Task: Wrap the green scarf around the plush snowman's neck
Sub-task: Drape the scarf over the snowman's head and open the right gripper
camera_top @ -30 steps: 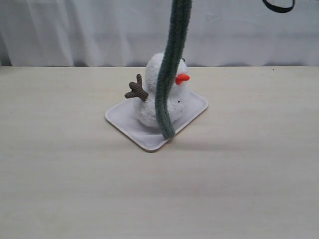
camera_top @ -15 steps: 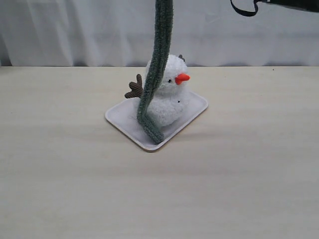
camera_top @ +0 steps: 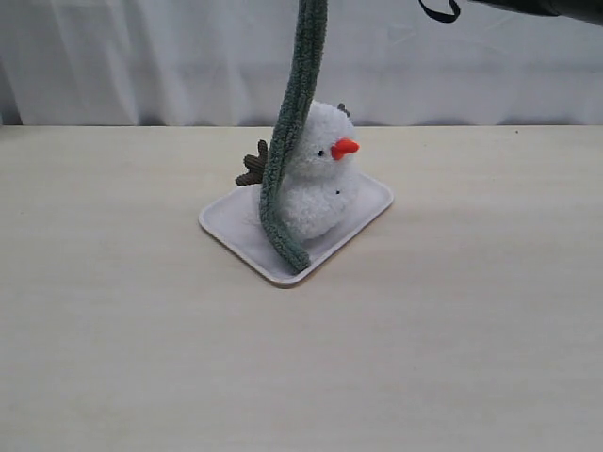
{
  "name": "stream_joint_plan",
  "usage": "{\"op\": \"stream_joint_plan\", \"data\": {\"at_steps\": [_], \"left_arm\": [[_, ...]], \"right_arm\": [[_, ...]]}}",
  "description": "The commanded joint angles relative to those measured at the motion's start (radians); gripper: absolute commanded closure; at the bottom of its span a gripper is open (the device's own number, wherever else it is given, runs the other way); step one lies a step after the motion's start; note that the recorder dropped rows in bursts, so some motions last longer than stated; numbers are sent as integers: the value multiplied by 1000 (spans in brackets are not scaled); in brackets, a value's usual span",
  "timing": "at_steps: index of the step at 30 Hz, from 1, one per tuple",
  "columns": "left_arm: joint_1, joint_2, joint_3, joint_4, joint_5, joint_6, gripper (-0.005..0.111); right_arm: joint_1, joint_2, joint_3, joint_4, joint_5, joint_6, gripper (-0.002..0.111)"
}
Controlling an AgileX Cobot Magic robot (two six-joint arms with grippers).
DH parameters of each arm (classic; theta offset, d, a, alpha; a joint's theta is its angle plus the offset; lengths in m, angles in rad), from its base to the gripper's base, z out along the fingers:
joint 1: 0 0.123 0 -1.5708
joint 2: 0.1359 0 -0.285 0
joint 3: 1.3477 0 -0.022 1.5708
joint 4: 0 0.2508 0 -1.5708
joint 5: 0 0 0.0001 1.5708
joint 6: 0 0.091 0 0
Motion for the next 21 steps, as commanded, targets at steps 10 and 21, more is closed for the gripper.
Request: {"op": "stream_joint_plan", "data": {"at_steps": [10, 21], "left_arm": [[1, -2, 3, -3, -18, -1, 107], [1, -2, 3, -3, -18, -1, 107]], "right_arm": [[1, 29, -34, 3, -70, -81, 104], [1, 48, -23, 3, -183, -89, 104]]}}
